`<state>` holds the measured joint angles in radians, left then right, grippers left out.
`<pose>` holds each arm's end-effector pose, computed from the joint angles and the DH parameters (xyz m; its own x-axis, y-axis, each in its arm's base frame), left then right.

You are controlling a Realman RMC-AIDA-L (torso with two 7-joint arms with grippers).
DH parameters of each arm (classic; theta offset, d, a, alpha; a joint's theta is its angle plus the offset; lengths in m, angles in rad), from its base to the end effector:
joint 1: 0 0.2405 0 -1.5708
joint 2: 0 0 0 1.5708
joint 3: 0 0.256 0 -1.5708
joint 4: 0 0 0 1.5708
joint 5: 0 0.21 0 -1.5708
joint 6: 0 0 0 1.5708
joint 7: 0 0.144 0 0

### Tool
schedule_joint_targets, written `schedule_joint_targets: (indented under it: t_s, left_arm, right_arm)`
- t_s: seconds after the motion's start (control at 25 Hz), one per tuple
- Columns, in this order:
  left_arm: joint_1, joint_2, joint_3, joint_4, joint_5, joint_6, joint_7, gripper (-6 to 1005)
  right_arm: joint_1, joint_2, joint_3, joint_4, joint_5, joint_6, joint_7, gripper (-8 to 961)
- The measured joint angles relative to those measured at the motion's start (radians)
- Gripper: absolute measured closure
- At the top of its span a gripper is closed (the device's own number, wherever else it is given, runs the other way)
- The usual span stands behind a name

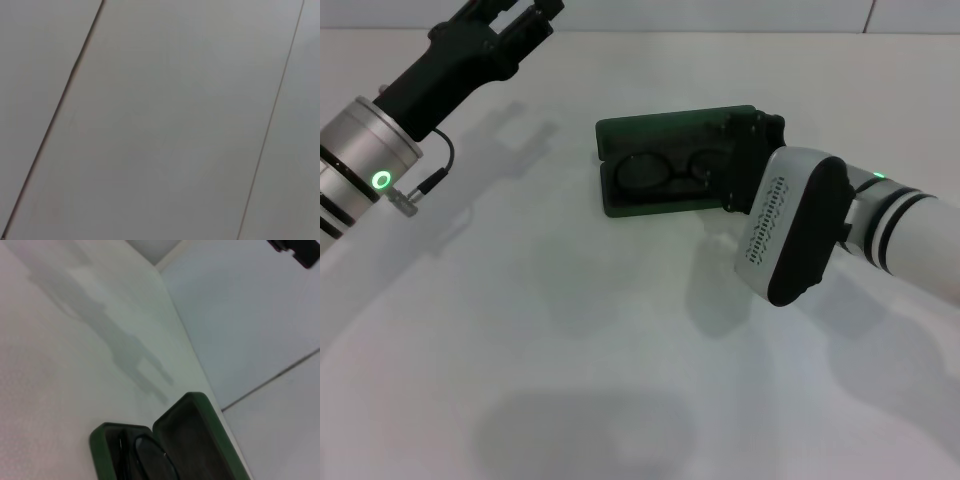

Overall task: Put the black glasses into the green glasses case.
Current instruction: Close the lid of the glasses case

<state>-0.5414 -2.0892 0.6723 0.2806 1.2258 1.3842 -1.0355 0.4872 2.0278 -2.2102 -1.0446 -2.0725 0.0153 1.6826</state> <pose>-0.2624 0.3604 0.0113 0.3897 0.0681 0.9184 0.7394 -0.6177 -0.2679 0.1568 0.3628 -0.1133 0.9294 0.3285 0.1684 0.3437 -0.6038 -0.7192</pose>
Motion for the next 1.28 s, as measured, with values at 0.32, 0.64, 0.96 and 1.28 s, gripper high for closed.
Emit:
schedule_joint_targets:
  t_s: [0.32,0.64,0.96,1.28]
  left_arm:
    - [-0.025,0.010,0.083,0.021,0.001,-0.128,-0.060,276]
    - [-0.186,0.039,0.311,0.073,0.131,-0.429,-0.250,276]
    - [-0.286,0.013,0.322,0.118,0.406,-0.584,-0.423,278]
    - [-0.292,0.009,0.322,0.166,0.596,-0.614,-0.575,291]
  right_arm:
    - [-0.070,-0.004,0.196,-0.122,0.136,-0.399,0.002,576]
    - [-0.075,-0.008,0.719,-0.027,0.436,-1.221,-0.202,577]
    - [-0.021,-0.043,1.219,0.260,0.497,-1.716,-0.316,565]
    - [-0.063,-0.051,1.344,0.309,0.503,-1.758,-0.356,409]
